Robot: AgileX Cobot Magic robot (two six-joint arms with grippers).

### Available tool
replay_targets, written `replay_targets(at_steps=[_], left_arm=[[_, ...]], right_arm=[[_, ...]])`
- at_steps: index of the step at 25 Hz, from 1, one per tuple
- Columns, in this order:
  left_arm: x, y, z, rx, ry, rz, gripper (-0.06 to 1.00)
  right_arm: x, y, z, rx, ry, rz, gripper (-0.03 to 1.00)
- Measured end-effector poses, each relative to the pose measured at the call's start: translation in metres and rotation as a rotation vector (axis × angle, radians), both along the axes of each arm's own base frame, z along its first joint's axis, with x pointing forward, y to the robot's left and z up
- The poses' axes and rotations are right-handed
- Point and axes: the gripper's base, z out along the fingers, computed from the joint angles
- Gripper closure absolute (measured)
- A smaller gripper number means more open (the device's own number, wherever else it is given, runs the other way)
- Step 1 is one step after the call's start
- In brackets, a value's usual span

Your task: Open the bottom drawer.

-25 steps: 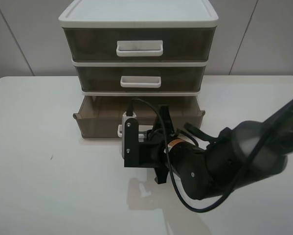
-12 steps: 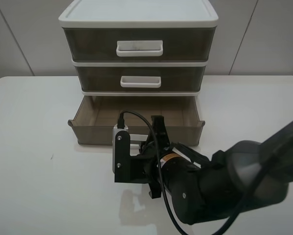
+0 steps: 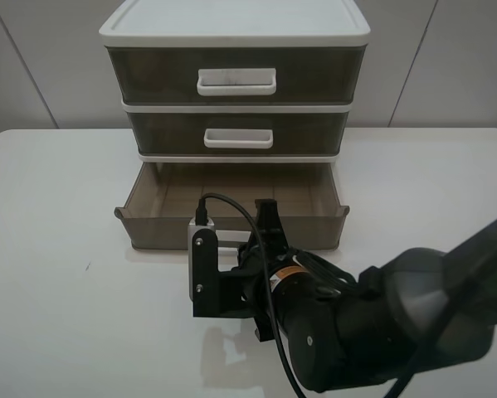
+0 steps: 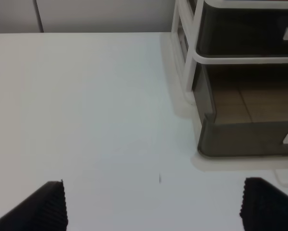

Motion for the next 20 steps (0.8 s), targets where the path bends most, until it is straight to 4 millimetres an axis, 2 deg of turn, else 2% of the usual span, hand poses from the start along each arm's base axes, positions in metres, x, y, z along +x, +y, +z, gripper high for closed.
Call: replay_targets(at_steps=[2, 7, 9, 14, 20], left_arm=[[0.0, 0.0, 0.0, 0.0, 0.0, 0.0, 0.2], [0.0, 0.0, 0.0, 0.0, 0.0, 0.0, 0.2], [0.0, 0.0, 0.0, 0.0, 0.0, 0.0, 0.2], [0.0, 0.0, 0.0, 0.0, 0.0, 0.0, 0.2], [0.0, 0.0, 0.0, 0.0, 0.0, 0.0, 0.2]], right_arm=[[-0.002, 0.002, -0.001, -0.01, 0.018, 0.027, 0.79], [-0.007, 0.006, 0.0, -0.032, 0.02, 0.088, 0.47], [-0.007, 0.006, 0.006, -0.026, 0.013, 0.097, 0.4], [-0.007, 0.004, 0.038, 0.028, -0.025, 0.088, 0.37], [-0.011, -0.013, 0.09, 0.112, -0.025, 0.02, 0.37]])
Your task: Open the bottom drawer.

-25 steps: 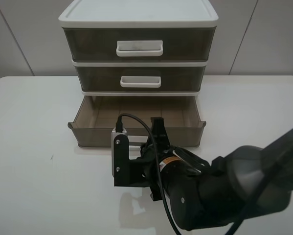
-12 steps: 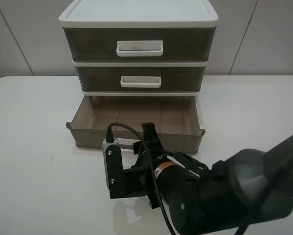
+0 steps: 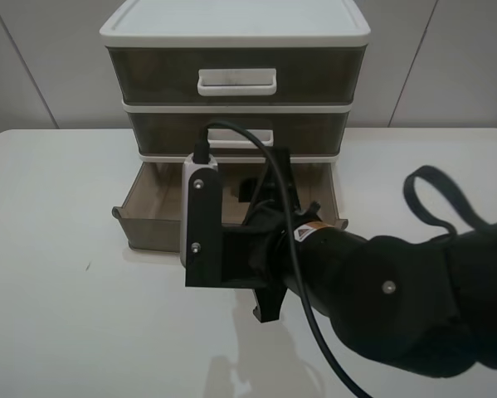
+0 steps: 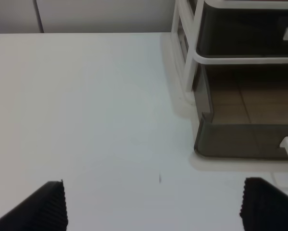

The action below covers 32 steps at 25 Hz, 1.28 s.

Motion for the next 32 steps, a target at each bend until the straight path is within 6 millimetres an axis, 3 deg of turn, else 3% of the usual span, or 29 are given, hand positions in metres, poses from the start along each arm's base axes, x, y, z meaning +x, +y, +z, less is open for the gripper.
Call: replay_targets(at_steps=[5, 9, 16, 21, 27, 32], left_arm=[[0.0, 0.0, 0.0, 0.0, 0.0, 0.0, 0.2], [0.0, 0.0, 0.0, 0.0, 0.0, 0.0, 0.2], [0.0, 0.0, 0.0, 0.0, 0.0, 0.0, 0.2], [0.0, 0.0, 0.0, 0.0, 0.0, 0.0, 0.2], [0.0, 0.0, 0.0, 0.0, 0.0, 0.0, 0.2], [0.0, 0.0, 0.0, 0.0, 0.0, 0.0, 0.2]], right_arm=[[-0.006, -0.017, 0.039, 0.108, 0.0, -0.044, 0.36], [-0.001, -0.032, 0.058, 0.206, 0.017, -0.097, 0.36], [0.024, -0.047, 0.059, 0.413, 0.196, -0.138, 0.36], [0.047, -0.069, 0.056, 0.658, 0.401, -0.293, 0.36], [0.065, -0.12, 0.054, 0.814, 0.594, -0.602, 0.36], [0.056, -0.177, 0.07, 0.881, 0.598, -0.925, 0.36]])
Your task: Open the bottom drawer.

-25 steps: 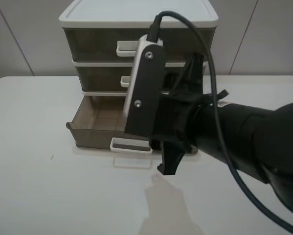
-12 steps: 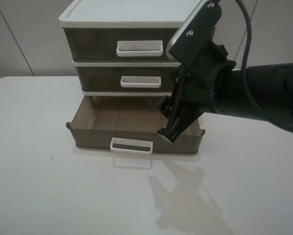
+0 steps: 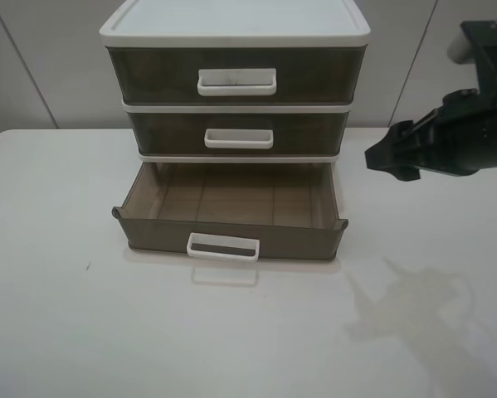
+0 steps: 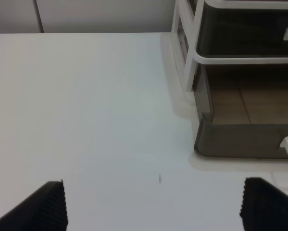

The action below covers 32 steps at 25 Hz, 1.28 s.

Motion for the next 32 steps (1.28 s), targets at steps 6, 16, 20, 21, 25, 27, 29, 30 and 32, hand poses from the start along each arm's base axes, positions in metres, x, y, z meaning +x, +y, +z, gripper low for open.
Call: replay_targets(at_steps=[6, 16, 20, 21, 25, 27, 29, 30, 32], left_arm=[[0.0, 0.0, 0.0, 0.0, 0.0, 0.0, 0.2], [0.0, 0.0, 0.0, 0.0, 0.0, 0.0, 0.2], [0.0, 0.0, 0.0, 0.0, 0.0, 0.0, 0.2], [0.0, 0.0, 0.0, 0.0, 0.0, 0.0, 0.2], [0.0, 0.0, 0.0, 0.0, 0.0, 0.0, 0.2], [0.0, 0.0, 0.0, 0.0, 0.0, 0.0, 0.2], [0.0, 0.0, 0.0, 0.0, 0.0, 0.0, 0.2], [0.0, 0.0, 0.0, 0.0, 0.0, 0.0, 0.2], [0.0, 0.0, 0.0, 0.0, 0.0, 0.0, 0.2]], right_arm=[[-0.048, -0.056, 0.036, -0.075, -0.018, -0.249, 0.36], [-0.173, -0.073, 0.078, -0.025, -0.301, -0.324, 0.36], [-0.205, -0.076, 0.075, -0.025, -0.343, -0.327, 0.36], [-0.21, -0.076, 0.073, -0.024, -0.347, -0.329, 0.36], [-0.218, -0.077, 0.06, -0.022, -0.354, -0.329, 0.36], [-0.219, -0.077, 0.051, -0.023, -0.352, -0.329, 0.36], [-0.219, -0.077, 0.042, -0.022, -0.364, -0.327, 0.36], [-0.22, -0.077, 0.038, -0.024, -0.361, -0.327, 0.36], [-0.219, -0.077, 0.035, -0.04, -0.355, -0.32, 0.36]])
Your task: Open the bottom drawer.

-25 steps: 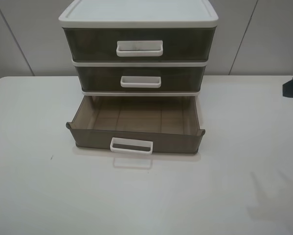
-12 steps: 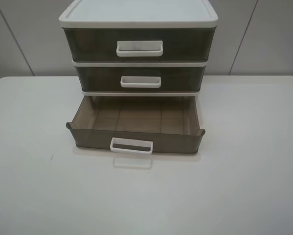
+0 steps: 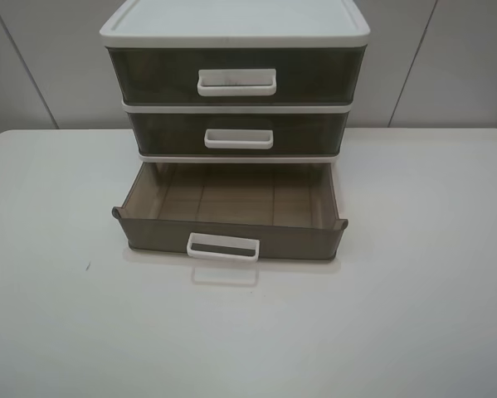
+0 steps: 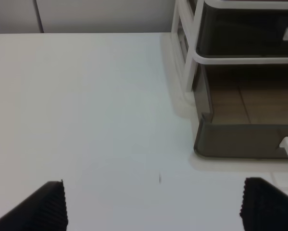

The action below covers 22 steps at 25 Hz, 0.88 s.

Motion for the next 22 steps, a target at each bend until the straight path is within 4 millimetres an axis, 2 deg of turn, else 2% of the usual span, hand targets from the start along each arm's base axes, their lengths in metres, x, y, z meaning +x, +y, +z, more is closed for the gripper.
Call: replay_targets(at_steps=[22], left_arm=[[0.0, 0.0, 0.0, 0.0, 0.0, 0.0, 0.2]], right_arm=[[-0.0006, 0.0043, -0.0005, -0.064, 0.008, -0.006, 0.36]])
